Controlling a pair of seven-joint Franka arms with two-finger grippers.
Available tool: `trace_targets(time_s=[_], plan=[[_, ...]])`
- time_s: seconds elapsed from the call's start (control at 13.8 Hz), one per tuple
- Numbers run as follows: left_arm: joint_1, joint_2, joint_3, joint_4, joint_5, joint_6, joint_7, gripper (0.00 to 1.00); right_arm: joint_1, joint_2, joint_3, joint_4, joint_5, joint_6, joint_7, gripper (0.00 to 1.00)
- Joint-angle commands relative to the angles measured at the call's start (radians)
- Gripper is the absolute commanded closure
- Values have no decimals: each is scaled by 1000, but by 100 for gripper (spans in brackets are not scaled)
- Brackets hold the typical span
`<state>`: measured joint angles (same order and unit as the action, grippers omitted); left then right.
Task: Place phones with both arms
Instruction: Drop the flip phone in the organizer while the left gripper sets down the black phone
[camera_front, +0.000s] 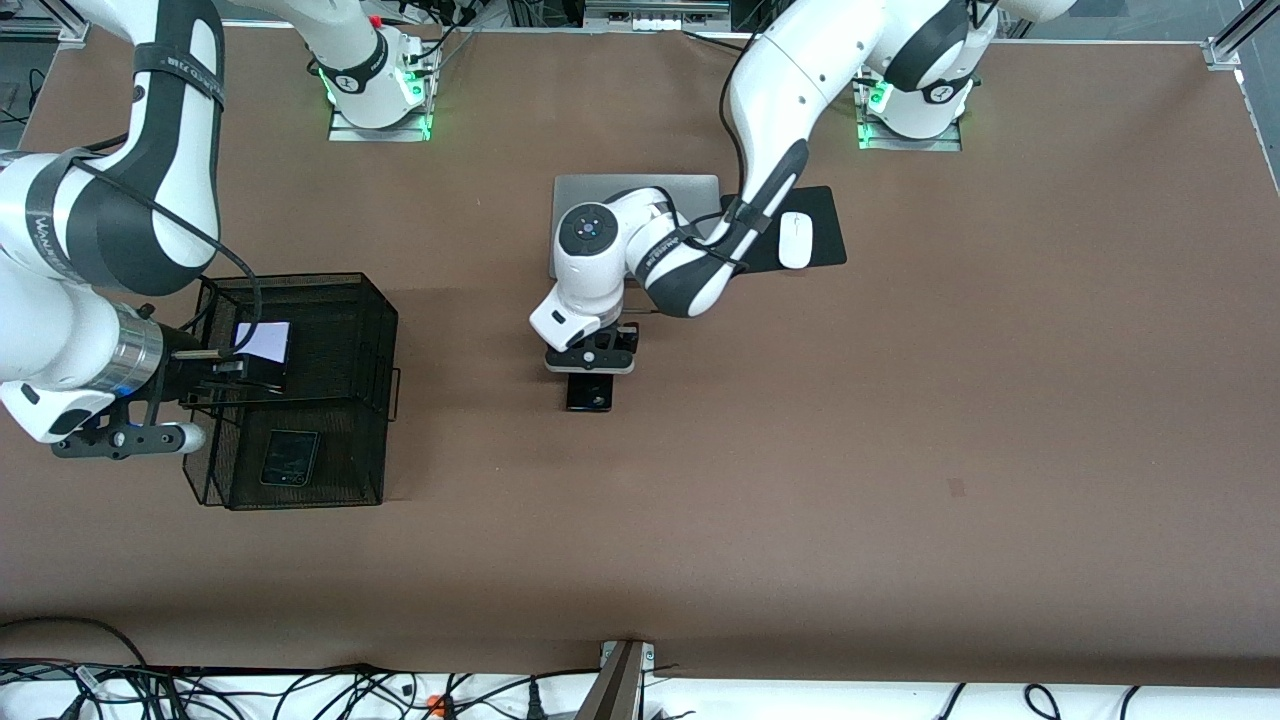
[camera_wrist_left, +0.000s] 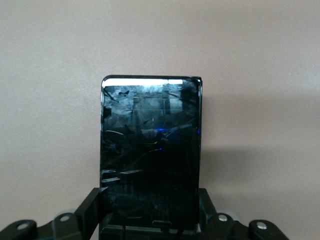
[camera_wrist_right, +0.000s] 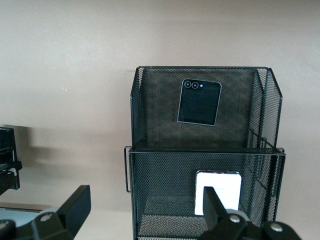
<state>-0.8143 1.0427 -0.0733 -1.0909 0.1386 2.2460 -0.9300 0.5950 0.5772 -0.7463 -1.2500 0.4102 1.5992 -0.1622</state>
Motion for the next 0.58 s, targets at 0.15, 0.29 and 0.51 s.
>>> trace_targets(time_s=[0.15,0.29,0.51], plan=[[-66,59,81,65,12,-2,16,100,8,-14,1,-9,-7,-5,13,1],[-65,59,82,74,7,0,-31,93,6,-14,1,-11,-7,-7,12,1],[-45,60,81,109,3,26,-115,0,8,-14,1,-11,-7,-7,13,1]])
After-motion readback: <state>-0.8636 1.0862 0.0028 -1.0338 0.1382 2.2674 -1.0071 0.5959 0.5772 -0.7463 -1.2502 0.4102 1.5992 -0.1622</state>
